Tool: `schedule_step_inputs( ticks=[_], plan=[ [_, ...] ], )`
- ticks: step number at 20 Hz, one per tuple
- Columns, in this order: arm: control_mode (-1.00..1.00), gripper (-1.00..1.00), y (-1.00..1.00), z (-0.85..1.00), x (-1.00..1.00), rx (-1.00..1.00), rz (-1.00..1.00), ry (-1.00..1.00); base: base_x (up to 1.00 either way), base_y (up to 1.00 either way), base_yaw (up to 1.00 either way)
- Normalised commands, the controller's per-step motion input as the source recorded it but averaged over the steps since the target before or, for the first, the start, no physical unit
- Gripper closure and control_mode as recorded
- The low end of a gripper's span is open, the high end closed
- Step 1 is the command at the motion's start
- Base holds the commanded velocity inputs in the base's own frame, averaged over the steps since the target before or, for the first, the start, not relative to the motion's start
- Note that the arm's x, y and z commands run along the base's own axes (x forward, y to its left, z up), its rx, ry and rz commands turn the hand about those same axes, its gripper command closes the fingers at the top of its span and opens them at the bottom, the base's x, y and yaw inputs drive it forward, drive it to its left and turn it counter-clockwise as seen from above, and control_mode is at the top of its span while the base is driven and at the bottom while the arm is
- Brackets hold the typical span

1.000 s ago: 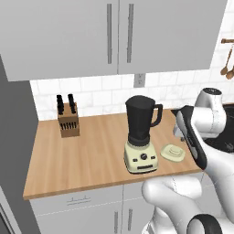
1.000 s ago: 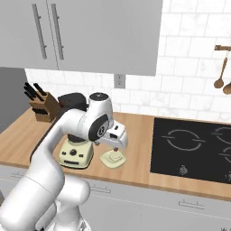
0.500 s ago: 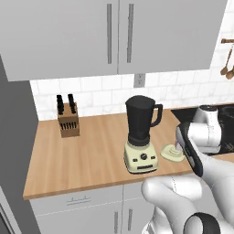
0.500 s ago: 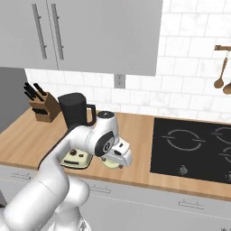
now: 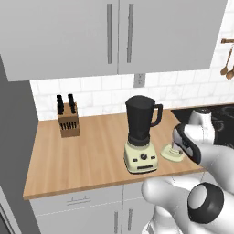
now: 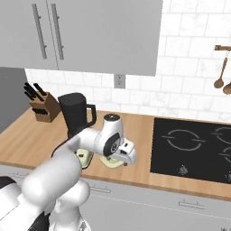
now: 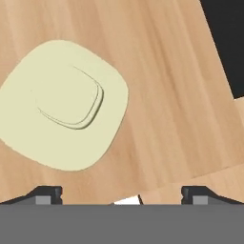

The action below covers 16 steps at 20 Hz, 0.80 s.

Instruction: Close the lid blender by securely placing the lid on top.

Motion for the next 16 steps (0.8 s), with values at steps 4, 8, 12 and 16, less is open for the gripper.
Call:
schedule_step_inputs(
  ticks=[4, 8, 12, 16],
  plan=[
    [-1.00, -1.00, 0.00, 0.00, 0.50, 0.07, 0.27, 0.00, 0.00, 0.00, 0.00],
    [-1.00, -1.00, 0.00, -0.08, 0.47, 0.03, 0.29, 0.00, 0.00, 0.00, 0.00],
    [-1.00, -1.00, 0.00, -0.19, 0.49, 0.02, 0.25, 0.00, 0.00, 0.00, 0.00],
    [-1.00, -1.00, 0.00, -0.27, 0.40, 0.00, 0.21, 0.00, 0.00, 0.00, 0.00]
  ],
)
